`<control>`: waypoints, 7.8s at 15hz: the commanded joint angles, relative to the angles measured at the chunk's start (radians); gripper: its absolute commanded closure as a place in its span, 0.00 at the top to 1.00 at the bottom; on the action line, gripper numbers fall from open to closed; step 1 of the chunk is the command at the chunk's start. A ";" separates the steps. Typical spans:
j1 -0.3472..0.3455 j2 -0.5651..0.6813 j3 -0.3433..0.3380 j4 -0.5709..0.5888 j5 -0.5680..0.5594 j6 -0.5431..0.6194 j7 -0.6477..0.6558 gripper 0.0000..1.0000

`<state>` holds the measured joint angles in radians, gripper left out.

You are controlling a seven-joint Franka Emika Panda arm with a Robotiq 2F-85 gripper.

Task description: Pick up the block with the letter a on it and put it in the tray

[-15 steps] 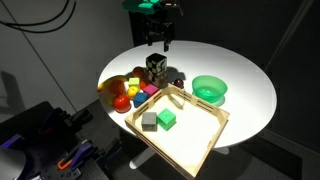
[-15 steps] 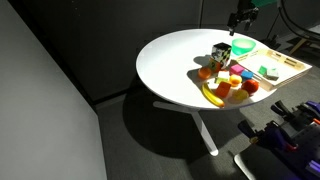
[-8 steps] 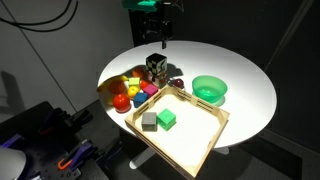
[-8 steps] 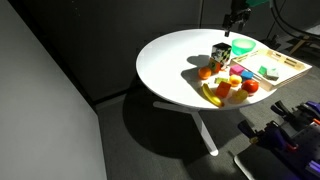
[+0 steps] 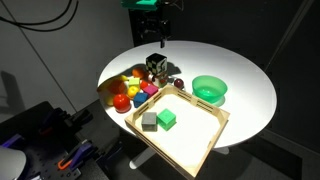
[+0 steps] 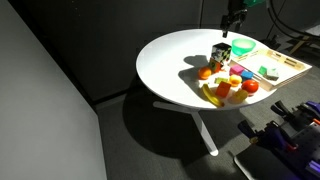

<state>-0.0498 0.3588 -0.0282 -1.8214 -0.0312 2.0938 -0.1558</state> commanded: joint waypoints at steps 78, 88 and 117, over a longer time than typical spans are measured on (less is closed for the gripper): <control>-0.122 0.032 -0.052 -0.052 0.008 0.023 -0.040 0.04; -0.115 -0.077 -0.065 -0.309 -0.006 0.342 -0.036 0.04; -0.253 -0.132 -0.149 -0.392 0.120 0.358 -0.086 0.04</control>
<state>-0.2901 0.2566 -0.1755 -2.1909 0.0575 2.4488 -0.2022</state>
